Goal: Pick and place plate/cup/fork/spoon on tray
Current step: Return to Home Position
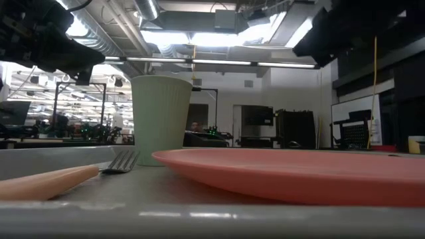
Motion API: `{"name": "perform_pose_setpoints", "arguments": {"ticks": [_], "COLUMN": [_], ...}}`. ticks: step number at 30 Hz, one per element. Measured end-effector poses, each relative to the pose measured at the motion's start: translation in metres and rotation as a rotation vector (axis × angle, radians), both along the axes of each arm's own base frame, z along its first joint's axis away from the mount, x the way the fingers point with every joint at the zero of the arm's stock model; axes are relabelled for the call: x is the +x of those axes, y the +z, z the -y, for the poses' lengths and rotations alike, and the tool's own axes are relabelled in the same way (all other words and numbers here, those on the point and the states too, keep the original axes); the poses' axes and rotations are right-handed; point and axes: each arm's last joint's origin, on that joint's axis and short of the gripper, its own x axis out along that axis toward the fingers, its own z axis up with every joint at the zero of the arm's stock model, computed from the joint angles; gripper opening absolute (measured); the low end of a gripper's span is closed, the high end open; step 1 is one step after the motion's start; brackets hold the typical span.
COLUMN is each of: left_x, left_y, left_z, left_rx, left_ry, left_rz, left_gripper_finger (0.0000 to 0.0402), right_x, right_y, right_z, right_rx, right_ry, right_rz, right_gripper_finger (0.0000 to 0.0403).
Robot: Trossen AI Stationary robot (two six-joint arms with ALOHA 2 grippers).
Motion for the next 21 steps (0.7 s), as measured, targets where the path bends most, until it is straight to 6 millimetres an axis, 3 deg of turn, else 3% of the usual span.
{"name": "perform_pose_setpoints", "arguments": {"ticks": [8,21], "left_x": [0.000,0.000], "left_y": [0.000,0.000], "left_z": [0.000,0.000], "left_rx": [0.000,0.000], "left_ry": [0.000,0.000], "left_rz": [-0.001,0.000], "left_gripper_finger": [0.0031,0.0026], "right_x": [-0.047,-0.106], "right_y": [0.001,-0.033], "right_z": [0.047,0.101], "right_rx": [-0.003,0.004], "right_ry": [0.089,-0.006], "right_rz": [0.176,0.319], "right_gripper_finger": [0.0051,0.0051]}}
